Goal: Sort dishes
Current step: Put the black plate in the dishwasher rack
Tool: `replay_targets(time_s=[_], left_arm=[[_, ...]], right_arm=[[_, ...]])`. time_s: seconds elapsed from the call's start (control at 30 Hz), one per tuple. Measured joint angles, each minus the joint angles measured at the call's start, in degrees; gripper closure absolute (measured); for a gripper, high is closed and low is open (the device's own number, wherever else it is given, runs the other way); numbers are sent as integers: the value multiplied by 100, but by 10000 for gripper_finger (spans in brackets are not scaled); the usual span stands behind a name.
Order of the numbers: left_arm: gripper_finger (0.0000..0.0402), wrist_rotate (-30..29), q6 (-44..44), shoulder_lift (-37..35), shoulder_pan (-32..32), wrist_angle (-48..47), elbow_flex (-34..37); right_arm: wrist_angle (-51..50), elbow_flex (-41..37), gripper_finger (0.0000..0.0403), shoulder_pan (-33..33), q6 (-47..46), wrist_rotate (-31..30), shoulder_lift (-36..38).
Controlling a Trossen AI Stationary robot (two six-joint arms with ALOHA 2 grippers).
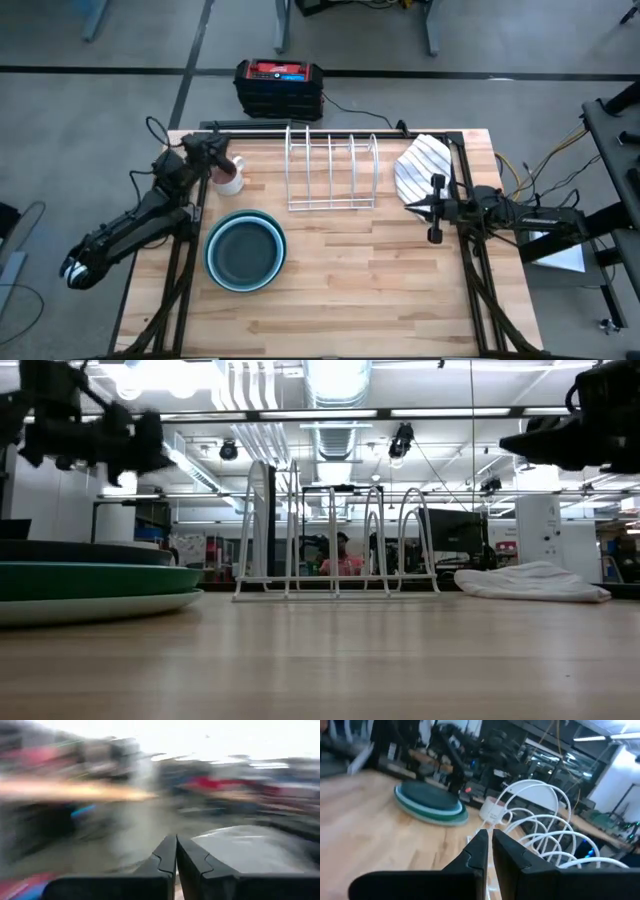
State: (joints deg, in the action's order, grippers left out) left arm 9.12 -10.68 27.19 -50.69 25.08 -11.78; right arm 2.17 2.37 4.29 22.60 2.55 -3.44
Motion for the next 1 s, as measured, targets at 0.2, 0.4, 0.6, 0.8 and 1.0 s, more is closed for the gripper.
replay_targets(time_s=[0.2,0.4,0.6,0.8,1.0], left_arm=[[401,1590,6,-25,759,296,-576],[401,1528,110,51,1355,164,-1234],[401,1457,257,135,1342,-936,-2202],[401,1439,659,250,1342,-3568,-3123],[401,1227,403,443,1342,-4760,-3174]], right_arm=[[313,0,384,0,-997,-9,0],[287,0,384,-2,-2249,-8,-2],[407,-1,384,-2,-3212,-9,0],[411,0,384,-2,-3206,-9,-2],[611,-2,384,-4,-2487,-450,-4]])
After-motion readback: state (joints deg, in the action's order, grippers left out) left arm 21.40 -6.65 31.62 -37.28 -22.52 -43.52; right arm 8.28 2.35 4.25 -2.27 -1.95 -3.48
